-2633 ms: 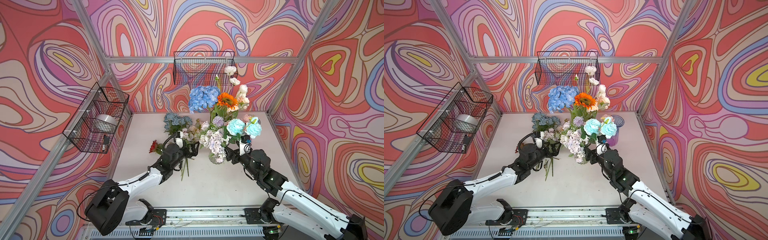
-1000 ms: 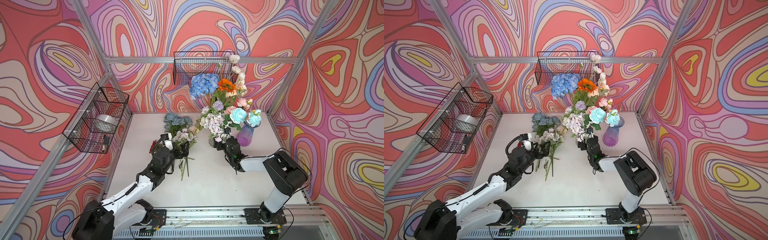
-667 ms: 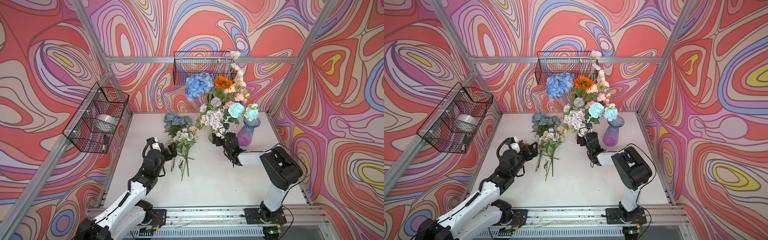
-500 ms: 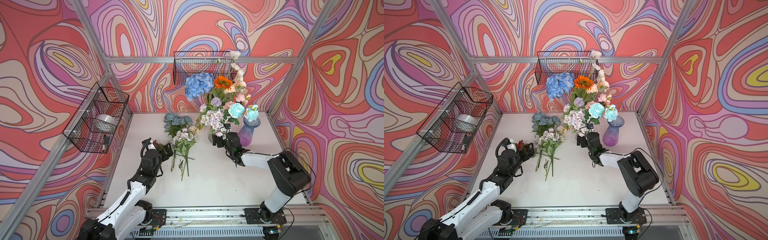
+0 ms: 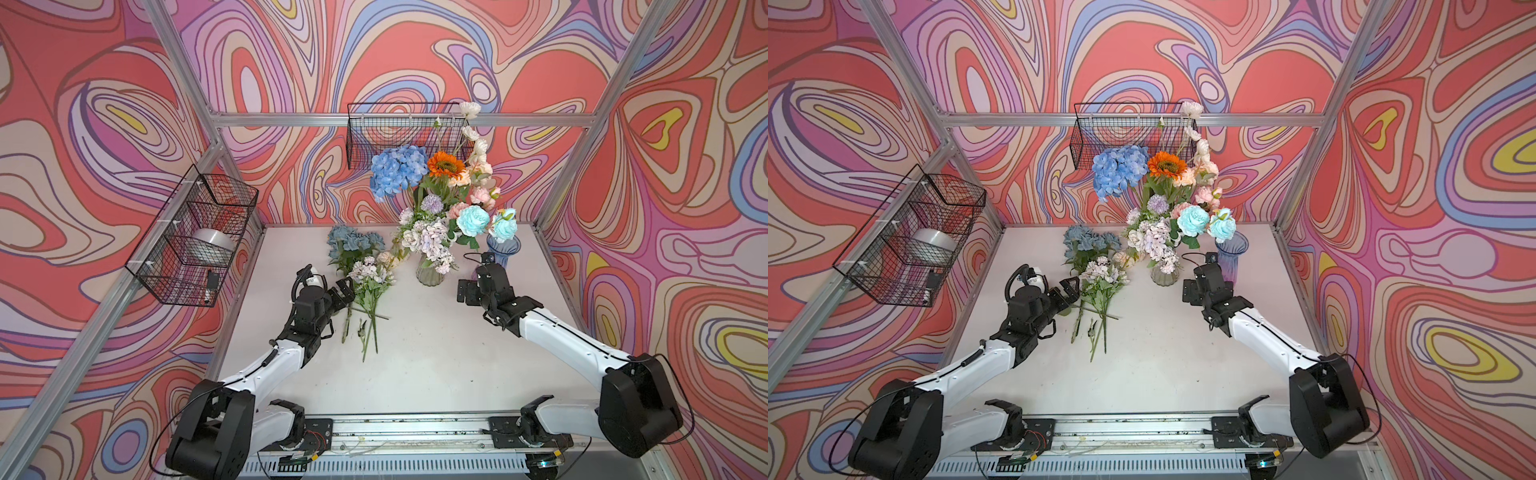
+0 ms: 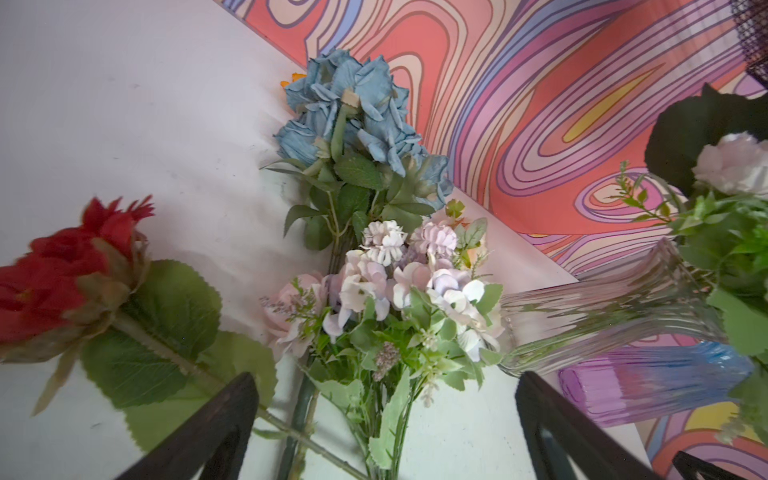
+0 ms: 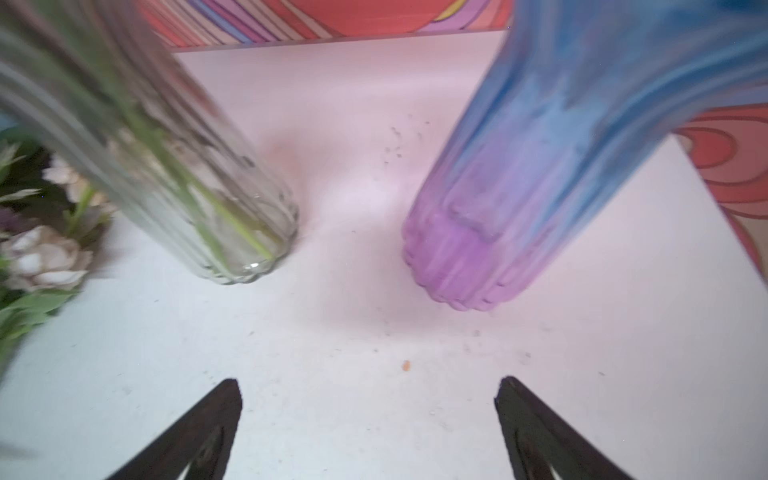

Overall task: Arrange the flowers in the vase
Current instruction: 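Open the right gripper and draw it back from the clear vase, then grasp the rim of the blue-purple ribbed vase with the right gripper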

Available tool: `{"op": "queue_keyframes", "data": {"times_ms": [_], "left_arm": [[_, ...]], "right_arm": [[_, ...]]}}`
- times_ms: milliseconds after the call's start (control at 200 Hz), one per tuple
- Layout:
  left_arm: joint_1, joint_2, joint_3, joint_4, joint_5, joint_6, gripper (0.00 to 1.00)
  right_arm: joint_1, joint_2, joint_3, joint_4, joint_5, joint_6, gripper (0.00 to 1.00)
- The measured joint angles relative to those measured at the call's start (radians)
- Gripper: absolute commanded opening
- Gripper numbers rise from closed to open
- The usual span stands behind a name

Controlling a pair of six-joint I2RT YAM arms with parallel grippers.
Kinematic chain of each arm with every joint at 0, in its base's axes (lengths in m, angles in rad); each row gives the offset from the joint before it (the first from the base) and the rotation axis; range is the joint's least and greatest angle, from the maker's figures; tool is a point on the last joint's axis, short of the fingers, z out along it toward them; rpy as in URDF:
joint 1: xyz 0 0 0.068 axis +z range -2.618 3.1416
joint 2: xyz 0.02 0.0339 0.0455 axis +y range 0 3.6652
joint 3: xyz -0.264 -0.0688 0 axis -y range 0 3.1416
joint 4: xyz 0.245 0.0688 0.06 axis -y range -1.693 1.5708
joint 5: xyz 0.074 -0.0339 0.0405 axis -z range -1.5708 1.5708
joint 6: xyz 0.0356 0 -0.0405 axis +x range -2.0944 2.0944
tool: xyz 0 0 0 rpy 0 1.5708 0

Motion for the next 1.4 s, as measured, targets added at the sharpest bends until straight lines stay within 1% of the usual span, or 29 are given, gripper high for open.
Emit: {"op": "queue_keyframes", "data": {"times_ms": [105, 245, 391, 576, 686, 776, 861, 992, 1087, 1212, 1247, 1317, 1347, 1402], "left_arm": [[0.000, 0.007, 0.000, 0.023, 0.035, -0.003, 1.00], [0.000, 0.007, 0.000, 0.043, 0.063, -0.002, 1.00], [0.000, -0.003, 0.000, 0.042, 0.077, -0.002, 1.00], [0.000, -0.037, 0.000, 0.040, 0.084, 0.002, 1.00], [0.000, -0.057, 0.000, 0.031, 0.084, 0.006, 1.00], [0.000, -0.074, 0.000, 0.024, 0.084, 0.006, 1.00], [0.000, -0.086, 0.000, 0.022, 0.083, 0.007, 1.00], [0.000, -0.092, 0.000, 0.021, 0.083, 0.013, 1.00], [0.000, -0.092, 0.000, 0.021, 0.084, 0.013, 1.00], [0.000, -0.092, 0.000, 0.021, 0.084, 0.014, 1.00], [0.000, -0.092, 0.000, 0.021, 0.083, 0.014, 1.00], [0.000, -0.092, -0.002, 0.021, 0.083, 0.014, 1.00], [0.000, -0.092, -0.003, 0.020, 0.082, 0.014, 1.00], [0.000, -0.092, -0.007, 0.018, 0.081, 0.014, 1.00]], "right_arm": [[-0.057, -0.002, 0.026, -0.015, 0.025, -0.026, 0.98], [-0.129, 0.017, 0.061, 0.032, 0.020, -0.080, 0.98], [-0.178, 0.095, 0.104, 0.145, -0.003, -0.129, 0.99], [-0.210, 0.205, 0.108, 0.296, -0.039, -0.158, 0.98], [-0.213, 0.255, 0.089, 0.420, -0.046, -0.173, 0.97], [-0.212, 0.281, 0.055, 0.533, -0.045, -0.188, 0.94], [-0.213, 0.296, 0.016, 0.630, -0.045, -0.200, 0.87], [-0.217, 0.310, -0.009, 0.718, -0.036, -0.207, 0.66], [-0.217, 0.312, -0.018, 0.756, -0.037, -0.206, 0.54], [-0.217, 0.303, -0.040, 0.777, -0.042, -0.211, 0.43], [-0.217, 0.289, -0.051, 0.775, -0.044, -0.213, 0.41], [-0.217, 0.244, -0.082, 0.748, -0.054, -0.214, 0.37], [-0.217, 0.218, -0.097, 0.727, -0.062, -0.213, 0.34], [-0.217, 0.167, -0.120, 0.678, -0.080, -0.208, 0.32]]}}
